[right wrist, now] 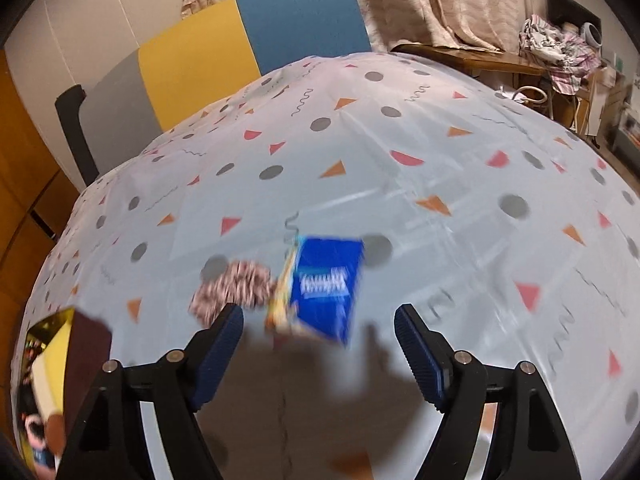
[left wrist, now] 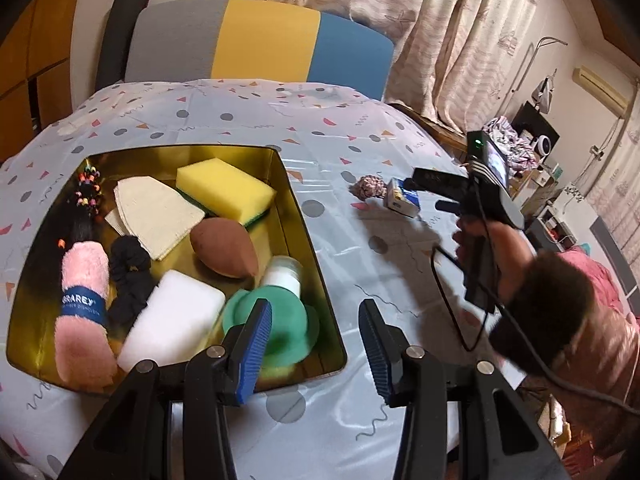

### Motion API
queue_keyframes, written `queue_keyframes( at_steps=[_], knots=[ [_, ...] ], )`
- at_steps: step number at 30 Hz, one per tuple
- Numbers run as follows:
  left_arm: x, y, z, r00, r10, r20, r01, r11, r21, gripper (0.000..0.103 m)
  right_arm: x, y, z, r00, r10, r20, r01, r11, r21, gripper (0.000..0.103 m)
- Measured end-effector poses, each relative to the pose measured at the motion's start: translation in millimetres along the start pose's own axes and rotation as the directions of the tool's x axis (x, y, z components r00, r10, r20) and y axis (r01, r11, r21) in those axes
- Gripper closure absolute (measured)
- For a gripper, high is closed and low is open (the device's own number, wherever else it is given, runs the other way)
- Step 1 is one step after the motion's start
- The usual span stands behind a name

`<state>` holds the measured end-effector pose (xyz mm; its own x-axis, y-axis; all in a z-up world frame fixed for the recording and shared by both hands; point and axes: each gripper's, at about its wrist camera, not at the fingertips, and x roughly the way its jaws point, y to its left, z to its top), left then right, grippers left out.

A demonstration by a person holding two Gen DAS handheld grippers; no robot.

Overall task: Organize rigid objects
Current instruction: 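Reach the right gripper to the blue Tempo tissue pack and grasp it, then grasp the pink satin scrunchie with the left gripper while the right holds the tissue pack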

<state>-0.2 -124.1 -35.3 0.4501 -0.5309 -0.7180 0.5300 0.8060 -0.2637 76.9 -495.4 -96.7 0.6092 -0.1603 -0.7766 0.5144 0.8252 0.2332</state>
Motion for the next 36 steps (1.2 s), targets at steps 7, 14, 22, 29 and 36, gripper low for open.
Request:
queue_keyframes(
  at_steps=[7,14,22,29,36],
  knots=[
    [11.0,-6.3,14.0,1.0,0.019,-0.013,-0.019,1.0,0.004,0.058,46.9,4.0,6.8,0.998,-0.019,-0.061,0.017,0.999,-0.033,0.036],
    [33.9,-37.3,42.6,0.999,-0.026,-0.023,0.027,0.998,0.057,0.058,29.5,-11.2,-11.5,0.999,0.031,-0.043,-0.036,0.991,-0.13,0.047],
    [91.3,-83.5,82.0,0.996,0.013,-0.092,-0.003,0.994,0.11,0.041,-3.3,-45.8,-41.8,0.997,0.072,-0.03,-0.074,0.995,-0.066,0.048],
    [151.4,-111.2,111.4,0.986,0.046,-0.159,-0.025,0.991,0.13,0.041,-7.6,-51.7,-51.7,0.997,0.078,0.004,-0.077,0.994,-0.079,0.048],
    [212.7,-124.7,135.3,0.979,0.087,-0.186,-0.054,0.982,0.178,0.041,-8.3,-52.5,-55.4,0.996,0.08,0.025,-0.078,0.994,-0.076,0.049]
  ],
)
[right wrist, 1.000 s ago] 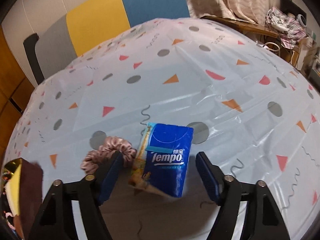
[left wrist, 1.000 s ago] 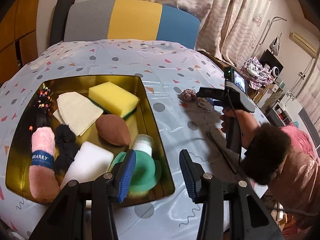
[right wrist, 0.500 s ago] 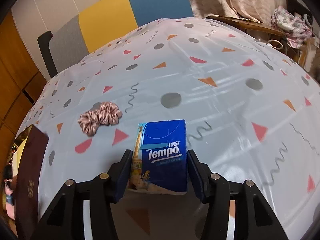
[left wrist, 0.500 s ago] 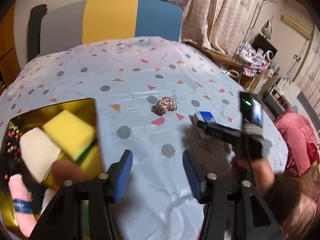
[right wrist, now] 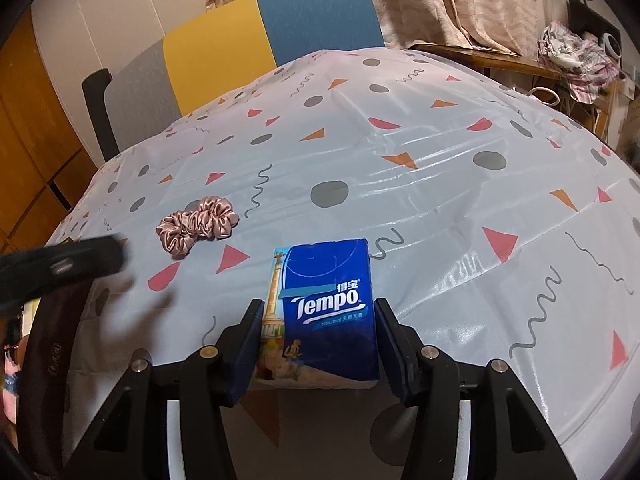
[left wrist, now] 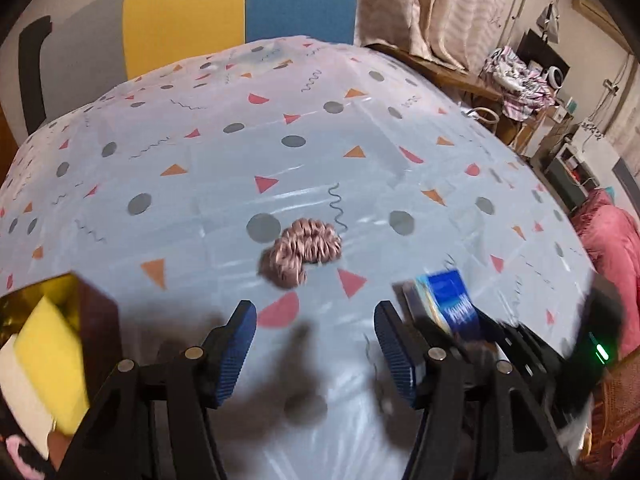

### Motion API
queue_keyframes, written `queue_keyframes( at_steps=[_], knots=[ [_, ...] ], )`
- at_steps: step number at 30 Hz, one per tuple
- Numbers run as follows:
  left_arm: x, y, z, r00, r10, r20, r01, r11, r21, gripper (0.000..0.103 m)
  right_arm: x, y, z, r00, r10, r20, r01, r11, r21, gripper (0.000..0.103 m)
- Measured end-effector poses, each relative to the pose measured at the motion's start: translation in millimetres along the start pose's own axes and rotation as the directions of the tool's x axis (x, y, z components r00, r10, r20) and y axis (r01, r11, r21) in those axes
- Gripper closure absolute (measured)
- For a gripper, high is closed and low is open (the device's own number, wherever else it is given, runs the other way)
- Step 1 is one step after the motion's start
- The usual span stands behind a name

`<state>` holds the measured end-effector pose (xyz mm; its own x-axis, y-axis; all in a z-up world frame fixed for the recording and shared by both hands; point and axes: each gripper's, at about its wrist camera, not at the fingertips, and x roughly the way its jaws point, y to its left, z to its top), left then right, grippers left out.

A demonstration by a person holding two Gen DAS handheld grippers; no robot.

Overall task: Organize rigid objects
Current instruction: 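Grasp the pink satin scrunchie with the left gripper while the right holds the tissue pack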

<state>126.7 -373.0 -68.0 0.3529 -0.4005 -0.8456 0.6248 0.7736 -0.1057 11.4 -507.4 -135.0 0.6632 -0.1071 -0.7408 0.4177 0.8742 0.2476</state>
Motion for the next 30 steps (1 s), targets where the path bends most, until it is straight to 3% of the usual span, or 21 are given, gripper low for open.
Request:
queue_keyframes(
  at_steps=[8,12,14,15,20,26,30],
  knots=[
    [52.7,-5.3,25.8,0.998,0.069,-0.011,-0.069,0.997,0.041,0.041,-0.6,-0.2,-1.6,1.0,-0.004,0.014,0.004,1.0,0.004,0.049],
    [69.4,-5.7,31.0,0.997,0.068,-0.02,-0.068,0.997,0.036,0.041,-1.4,-1.9,-2.3,1.0,0.004,0.02,-0.005,1.0,0.016,0.049],
    [74.4,-4.5,29.6,0.997,0.073,-0.01,-0.072,0.997,0.035,0.053,-1.3,-2.5,-2.5,1.0,0.007,0.023,-0.007,1.0,0.019,0.049],
    [76.9,-3.1,27.8,0.997,0.072,-0.01,-0.071,0.997,0.031,0.065,-1.5,-2.8,-2.7,1.0,0.008,0.023,-0.008,1.0,0.02,0.049],
    [73.0,-1.1,16.1,0.997,0.07,0.037,-0.072,0.996,0.047,0.082,-1.9,-3.1,-2.9,1.0,0.009,0.026,-0.009,1.0,0.025,0.049],
    [55.1,6.7,4.4,0.997,0.052,0.049,-0.051,0.998,-0.03,0.086,-1.3,-0.8,-3.5,1.0,-0.005,0.026,0.005,1.0,0.014,0.049],
    [34.0,4.9,-6.9,0.996,0.037,0.08,-0.035,0.999,-0.032,0.086,-0.6,0.8,-3.6,1.0,-0.018,0.025,0.018,1.0,0.004,0.049]
  ],
)
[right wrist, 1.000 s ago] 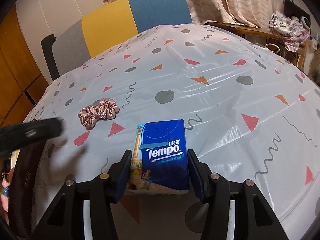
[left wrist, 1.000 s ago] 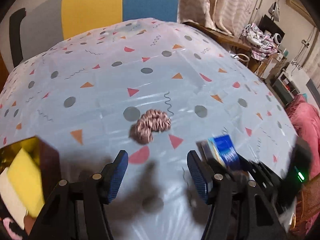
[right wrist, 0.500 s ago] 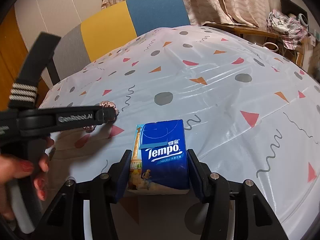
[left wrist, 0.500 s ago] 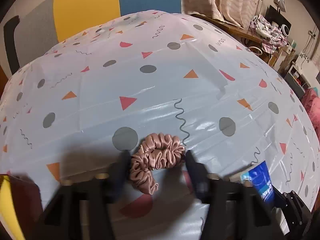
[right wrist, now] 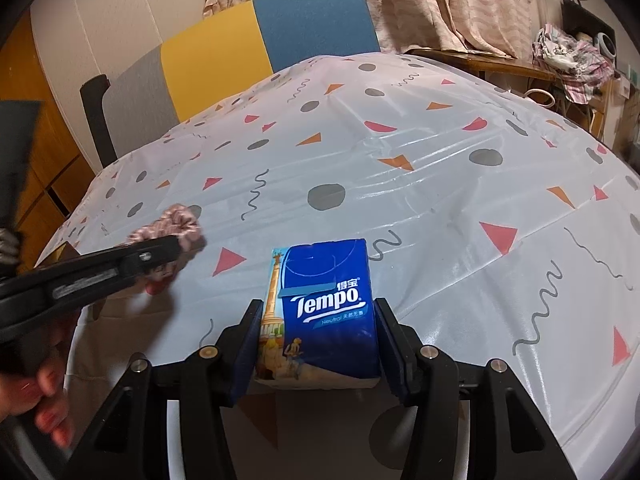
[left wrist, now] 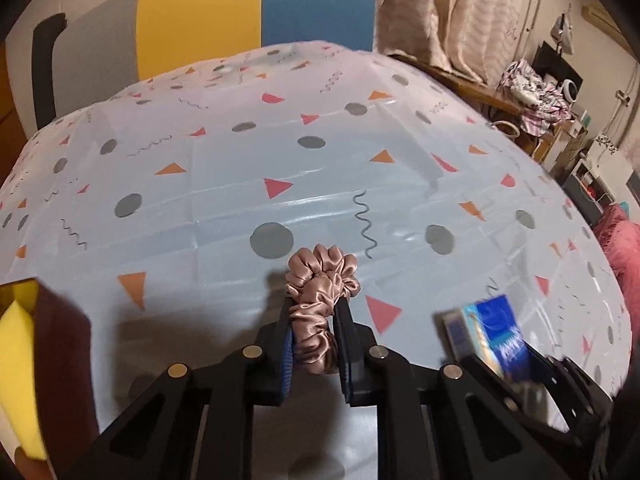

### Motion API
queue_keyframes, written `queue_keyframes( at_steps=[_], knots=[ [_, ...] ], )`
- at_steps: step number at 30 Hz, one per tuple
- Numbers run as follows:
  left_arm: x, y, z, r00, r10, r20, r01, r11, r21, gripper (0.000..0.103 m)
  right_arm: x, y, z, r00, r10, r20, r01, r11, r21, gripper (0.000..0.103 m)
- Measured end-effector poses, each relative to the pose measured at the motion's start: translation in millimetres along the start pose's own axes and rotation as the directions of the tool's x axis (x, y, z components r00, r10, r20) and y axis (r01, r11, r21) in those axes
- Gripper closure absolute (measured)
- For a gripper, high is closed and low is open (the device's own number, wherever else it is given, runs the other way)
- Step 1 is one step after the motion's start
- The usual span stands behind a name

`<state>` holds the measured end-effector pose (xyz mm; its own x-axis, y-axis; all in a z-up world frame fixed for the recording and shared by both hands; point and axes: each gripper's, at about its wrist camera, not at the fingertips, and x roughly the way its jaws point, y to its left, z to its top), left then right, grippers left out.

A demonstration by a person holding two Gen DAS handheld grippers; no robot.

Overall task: Organize rigid objects
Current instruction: 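Grasp the pink satin scrunchie with the left gripper while the right holds the tissue pack, then carry the pink scrunchie into the gold tin and open the left gripper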

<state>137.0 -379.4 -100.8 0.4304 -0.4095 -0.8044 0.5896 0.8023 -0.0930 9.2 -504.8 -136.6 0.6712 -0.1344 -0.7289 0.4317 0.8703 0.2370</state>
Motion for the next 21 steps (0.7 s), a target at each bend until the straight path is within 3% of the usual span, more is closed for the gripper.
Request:
queue_keyframes(
  at_steps=[6,13,21],
  knots=[
    [-37.9,10.2,-19.1,0.998,-0.053,0.024,0.055,0.997,-0.053,0.086,1.1,2.4,0.0,1.0,-0.022,-0.003,0.022,1.0,-0.017,0.049],
    [-86.6,51.7,-41.5,0.993,-0.093,0.07,0.104,0.981,-0.166,0.086,1.8,6.6,-0.2,0.999,-0.047,-0.005,0.047,0.998,-0.038,0.049],
    [-140.1,133.2,-56.3,0.989,-0.036,0.142,0.078,0.948,-0.307,0.086,3.3,11.7,-0.7,0.997,-0.078,-0.009,0.078,0.995,-0.064,0.049]
  ],
)
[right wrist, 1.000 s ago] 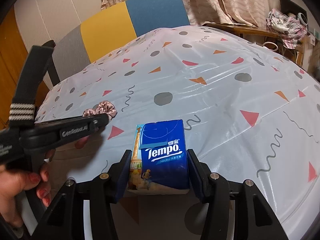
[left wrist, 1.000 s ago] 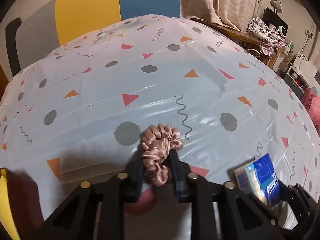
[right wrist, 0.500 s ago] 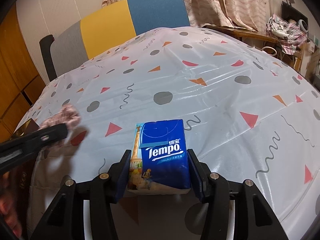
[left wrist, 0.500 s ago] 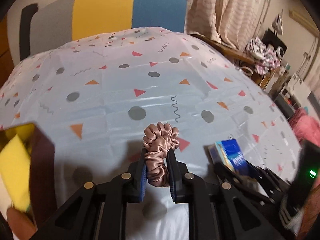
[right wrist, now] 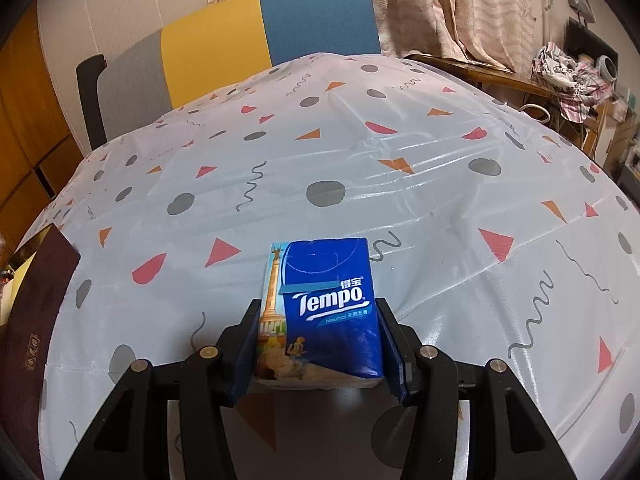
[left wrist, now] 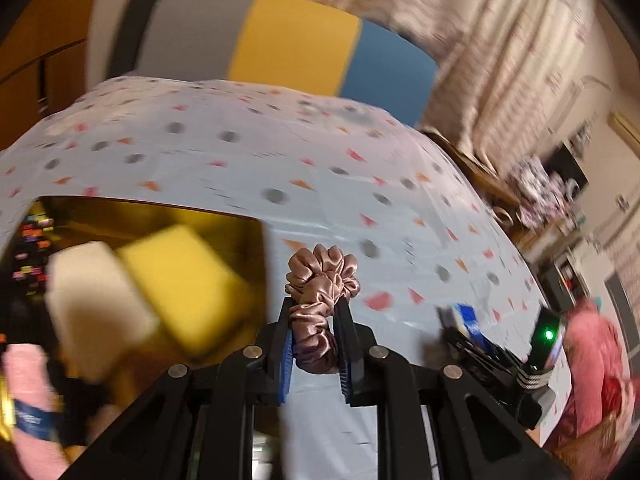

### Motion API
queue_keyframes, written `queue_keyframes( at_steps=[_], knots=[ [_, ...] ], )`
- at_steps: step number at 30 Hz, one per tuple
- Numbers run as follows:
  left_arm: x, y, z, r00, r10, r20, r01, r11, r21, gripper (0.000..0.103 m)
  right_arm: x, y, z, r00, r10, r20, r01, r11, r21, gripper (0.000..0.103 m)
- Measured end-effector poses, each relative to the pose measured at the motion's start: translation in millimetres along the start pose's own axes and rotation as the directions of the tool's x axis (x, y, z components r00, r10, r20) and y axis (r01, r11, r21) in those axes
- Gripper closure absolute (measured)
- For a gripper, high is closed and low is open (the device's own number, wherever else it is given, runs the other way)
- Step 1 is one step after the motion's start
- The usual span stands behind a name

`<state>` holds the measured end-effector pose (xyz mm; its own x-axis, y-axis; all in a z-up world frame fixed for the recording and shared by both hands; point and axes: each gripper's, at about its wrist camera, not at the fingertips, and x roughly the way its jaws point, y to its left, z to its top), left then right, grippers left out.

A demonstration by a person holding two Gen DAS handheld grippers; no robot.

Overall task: Organize rigid objects
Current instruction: 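Carry the pink scrunchie into the gold tin and open the left gripper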

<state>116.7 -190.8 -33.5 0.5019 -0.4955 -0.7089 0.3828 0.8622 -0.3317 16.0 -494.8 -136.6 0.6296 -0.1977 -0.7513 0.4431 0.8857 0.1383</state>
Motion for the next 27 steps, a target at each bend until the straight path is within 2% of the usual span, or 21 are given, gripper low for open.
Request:
queue_keyframes(
  at_steps=[4,8,15,17,19,21,27],
  knots=[
    [-12.5,53.3,9.5,0.999,0.051,0.012,-0.05,0.992,-0.115,0.086,1.0,4.4,0.2,1.0,-0.024,-0.005,0.024,1.0,-0.02,0.049],
    [-18.4,105.6,18.4,0.995,0.103,0.014,-0.097,0.97,-0.224,0.086,1.8,6.2,0.2,0.999,-0.038,-0.006,0.038,0.999,-0.032,0.049],
    [-5.3,156.3,32.6,0.975,0.223,-0.013,-0.219,0.944,-0.247,0.084,1.8,9.5,-0.3,0.998,-0.06,-0.006,0.06,0.997,-0.051,0.049],
    [1.2,163.0,35.4,0.972,0.234,-0.028,-0.234,0.943,-0.235,0.076,1.9,10.1,-0.5,0.998,-0.063,-0.006,0.063,0.997,-0.053,0.049],
    [3.6,167.7,36.8,0.961,0.274,-0.036,-0.275,0.935,-0.225,0.062,2.1,10.8,-0.5,0.998,-0.068,-0.007,0.067,0.996,-0.057,0.049],
    [0.6,171.2,36.2,0.952,0.304,-0.03,-0.303,0.926,-0.227,0.055,2.2,11.2,-0.5,0.997,-0.071,-0.007,0.07,0.996,-0.059,0.049],
    [-31.9,169.8,26.2,0.963,0.267,0.036,-0.249,0.935,-0.254,0.055,2.9,12.8,-0.7,0.997,-0.08,-0.007,0.08,0.995,-0.066,0.049]
  ],
)
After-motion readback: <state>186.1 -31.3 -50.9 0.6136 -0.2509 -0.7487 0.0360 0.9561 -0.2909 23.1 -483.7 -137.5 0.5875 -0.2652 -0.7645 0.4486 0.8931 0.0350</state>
